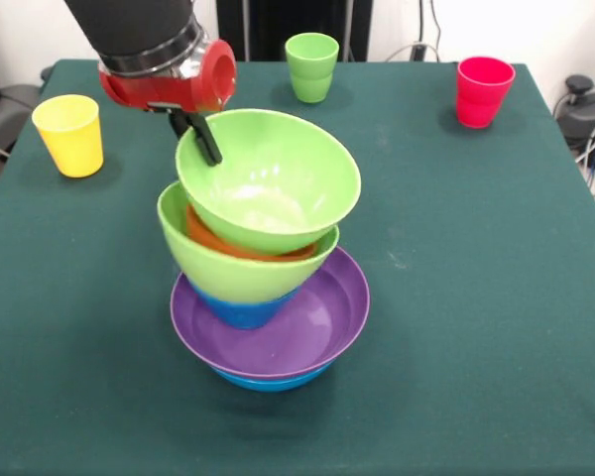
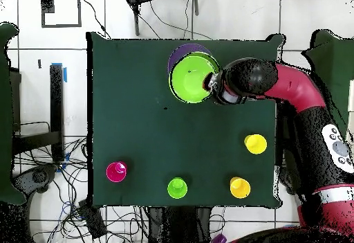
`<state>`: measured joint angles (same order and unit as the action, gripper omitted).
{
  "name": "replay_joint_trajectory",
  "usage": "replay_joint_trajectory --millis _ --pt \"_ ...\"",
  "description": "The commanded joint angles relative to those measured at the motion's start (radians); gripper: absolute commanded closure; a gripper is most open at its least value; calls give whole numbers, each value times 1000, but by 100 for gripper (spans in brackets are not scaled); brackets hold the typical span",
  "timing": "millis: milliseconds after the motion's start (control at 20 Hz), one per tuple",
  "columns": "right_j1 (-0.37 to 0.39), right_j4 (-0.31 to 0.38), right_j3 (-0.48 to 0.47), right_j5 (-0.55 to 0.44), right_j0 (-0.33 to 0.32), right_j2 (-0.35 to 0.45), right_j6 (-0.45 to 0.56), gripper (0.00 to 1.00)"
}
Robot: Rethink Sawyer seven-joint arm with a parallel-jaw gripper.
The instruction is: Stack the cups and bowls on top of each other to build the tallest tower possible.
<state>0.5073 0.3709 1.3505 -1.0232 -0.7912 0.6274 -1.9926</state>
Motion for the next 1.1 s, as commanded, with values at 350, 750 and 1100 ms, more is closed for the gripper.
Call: replay_joint_trajectory --millis 350,750,1100 --pt "-57 79 -80 16 25 18 231 100" --pt "-94 85 -165 -34 35 20 269 100" --pt "-97 85 -191 -55 35 21 284 100"
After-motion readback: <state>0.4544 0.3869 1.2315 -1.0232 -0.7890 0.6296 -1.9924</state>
